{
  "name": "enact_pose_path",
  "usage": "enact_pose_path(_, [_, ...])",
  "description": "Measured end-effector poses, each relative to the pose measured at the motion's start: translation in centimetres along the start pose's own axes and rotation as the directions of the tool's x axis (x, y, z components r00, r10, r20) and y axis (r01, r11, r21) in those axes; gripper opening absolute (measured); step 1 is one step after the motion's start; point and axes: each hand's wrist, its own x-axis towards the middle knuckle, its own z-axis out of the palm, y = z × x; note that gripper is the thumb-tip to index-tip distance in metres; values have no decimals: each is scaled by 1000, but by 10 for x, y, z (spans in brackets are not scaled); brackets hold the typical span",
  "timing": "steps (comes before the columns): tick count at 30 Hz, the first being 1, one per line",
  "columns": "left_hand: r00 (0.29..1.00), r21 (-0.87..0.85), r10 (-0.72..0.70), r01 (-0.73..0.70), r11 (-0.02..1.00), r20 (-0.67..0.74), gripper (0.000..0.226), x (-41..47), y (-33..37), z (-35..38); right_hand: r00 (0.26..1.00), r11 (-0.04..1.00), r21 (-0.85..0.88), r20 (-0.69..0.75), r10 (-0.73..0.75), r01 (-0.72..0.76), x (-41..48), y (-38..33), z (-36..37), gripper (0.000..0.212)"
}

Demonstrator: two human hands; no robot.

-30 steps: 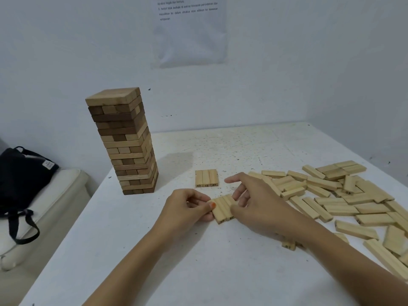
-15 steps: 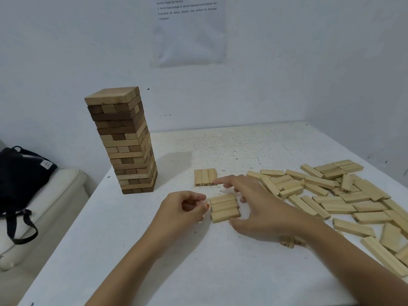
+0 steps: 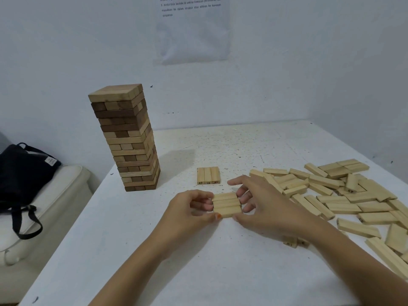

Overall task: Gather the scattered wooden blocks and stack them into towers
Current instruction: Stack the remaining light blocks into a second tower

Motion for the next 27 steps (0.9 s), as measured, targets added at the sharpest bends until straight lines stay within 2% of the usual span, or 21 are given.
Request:
enact_pose_path(5, [1000,4,6,-6,1000,-4,35,0,-2,1,1000,1000,26,-9,7,-7,0,0,2,57])
enact_pose_path(10, [999,6,-8,8,1000,-33,41,1,-3,1,1000,998,55,-14,21,-20,1,0,2,59])
enact_pose_path(27, [1000,35,19,-19,999,-6,39,1,-2,4,1000,999,31,-16,24,-23,2,1,6,58])
